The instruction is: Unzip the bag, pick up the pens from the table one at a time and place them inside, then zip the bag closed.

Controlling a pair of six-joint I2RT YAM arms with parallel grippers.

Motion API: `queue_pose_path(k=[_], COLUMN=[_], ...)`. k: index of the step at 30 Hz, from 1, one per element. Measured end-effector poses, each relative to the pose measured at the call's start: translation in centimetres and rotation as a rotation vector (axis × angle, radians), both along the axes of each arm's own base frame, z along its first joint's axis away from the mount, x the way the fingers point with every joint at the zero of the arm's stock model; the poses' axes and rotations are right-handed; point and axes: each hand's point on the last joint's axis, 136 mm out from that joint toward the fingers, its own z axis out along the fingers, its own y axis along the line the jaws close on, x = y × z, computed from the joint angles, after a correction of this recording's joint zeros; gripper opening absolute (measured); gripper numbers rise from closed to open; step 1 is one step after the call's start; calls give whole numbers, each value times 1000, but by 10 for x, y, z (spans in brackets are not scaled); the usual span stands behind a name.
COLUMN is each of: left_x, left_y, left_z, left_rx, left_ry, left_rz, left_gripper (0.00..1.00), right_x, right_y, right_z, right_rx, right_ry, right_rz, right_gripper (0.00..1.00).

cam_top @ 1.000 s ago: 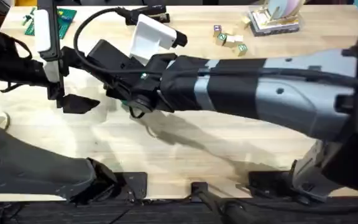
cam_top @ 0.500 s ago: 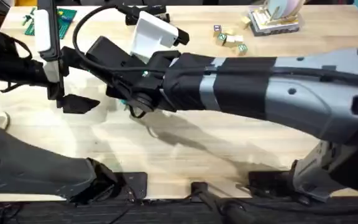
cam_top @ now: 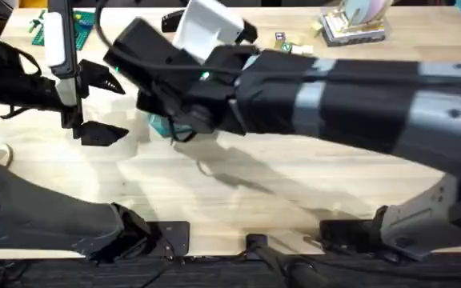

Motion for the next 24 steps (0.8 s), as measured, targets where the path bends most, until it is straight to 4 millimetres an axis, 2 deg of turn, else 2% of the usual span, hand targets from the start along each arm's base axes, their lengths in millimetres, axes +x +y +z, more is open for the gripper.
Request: queue_pose_path(k=[4, 9, 18, 24], left_x=[3, 3, 8, 12], left_y=[-3, -7, -26, -43], left_z=[3, 6, 26, 30], left_rx=[-23, -51, -197, -232], left_ry=[-17, -22, -61, -63], left_rz=[4, 8, 32, 1], left_gripper=[994, 993, 993, 993], right_x=[5, 5, 12, 15], right_y=[-6, -7, -11, -13], right_z=[11, 10, 10, 10], right_rx=[16, 15, 21, 25], right_ry=[-8, -6, 3, 4], right_rz=[-12, -15, -24, -29], right_gripper=[31, 31, 31, 31])
